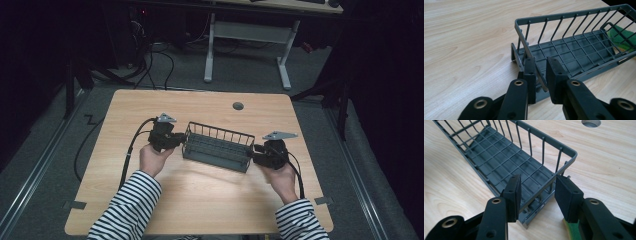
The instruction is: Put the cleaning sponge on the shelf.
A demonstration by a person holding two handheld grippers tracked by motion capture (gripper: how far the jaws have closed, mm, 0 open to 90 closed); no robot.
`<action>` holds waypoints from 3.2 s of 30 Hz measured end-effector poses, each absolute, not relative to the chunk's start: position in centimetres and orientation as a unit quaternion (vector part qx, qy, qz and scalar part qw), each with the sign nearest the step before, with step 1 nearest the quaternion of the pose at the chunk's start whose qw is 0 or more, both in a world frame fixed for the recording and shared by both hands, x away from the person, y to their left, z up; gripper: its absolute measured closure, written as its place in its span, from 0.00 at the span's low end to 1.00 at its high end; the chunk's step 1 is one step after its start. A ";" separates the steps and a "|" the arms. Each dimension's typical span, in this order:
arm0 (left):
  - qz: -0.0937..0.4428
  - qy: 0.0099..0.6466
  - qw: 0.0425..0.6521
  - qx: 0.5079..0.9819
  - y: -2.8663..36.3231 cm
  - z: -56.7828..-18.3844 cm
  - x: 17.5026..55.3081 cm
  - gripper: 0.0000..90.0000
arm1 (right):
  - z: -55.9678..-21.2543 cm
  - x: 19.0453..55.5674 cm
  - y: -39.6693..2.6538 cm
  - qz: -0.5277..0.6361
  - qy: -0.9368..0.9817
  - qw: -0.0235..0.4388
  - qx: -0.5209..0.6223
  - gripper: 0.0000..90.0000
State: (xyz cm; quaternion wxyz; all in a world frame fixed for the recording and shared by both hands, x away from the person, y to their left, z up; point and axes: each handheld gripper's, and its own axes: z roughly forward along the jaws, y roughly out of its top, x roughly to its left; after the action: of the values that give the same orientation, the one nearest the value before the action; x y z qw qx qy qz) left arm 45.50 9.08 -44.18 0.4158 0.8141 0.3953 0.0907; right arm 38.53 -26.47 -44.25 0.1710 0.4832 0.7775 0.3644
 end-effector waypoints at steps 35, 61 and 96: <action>0.100 0.390 0.451 0.797 9.5 -43.9 42.9 0.44 | -44.2 35.3 -28.2 0.411 0.750 0.162 0.492 0.50; 0.158 0.452 0.438 0.761 16.4 -49.0 37.5 0.37 | -45.2 32.4 -33.1 0.463 0.677 0.216 0.529 0.43; 0.199 0.465 0.355 0.786 15.4 -53.6 37.1 0.34 | -50.9 37.1 -33.6 0.340 0.716 0.206 0.574 0.22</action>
State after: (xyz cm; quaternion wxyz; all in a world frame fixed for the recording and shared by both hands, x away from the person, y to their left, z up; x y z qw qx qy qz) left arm 37.14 15.37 -53.60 0.3553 0.7864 0.4646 0.1988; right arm 37.13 -33.64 -50.90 0.2063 0.5740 0.7157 0.3400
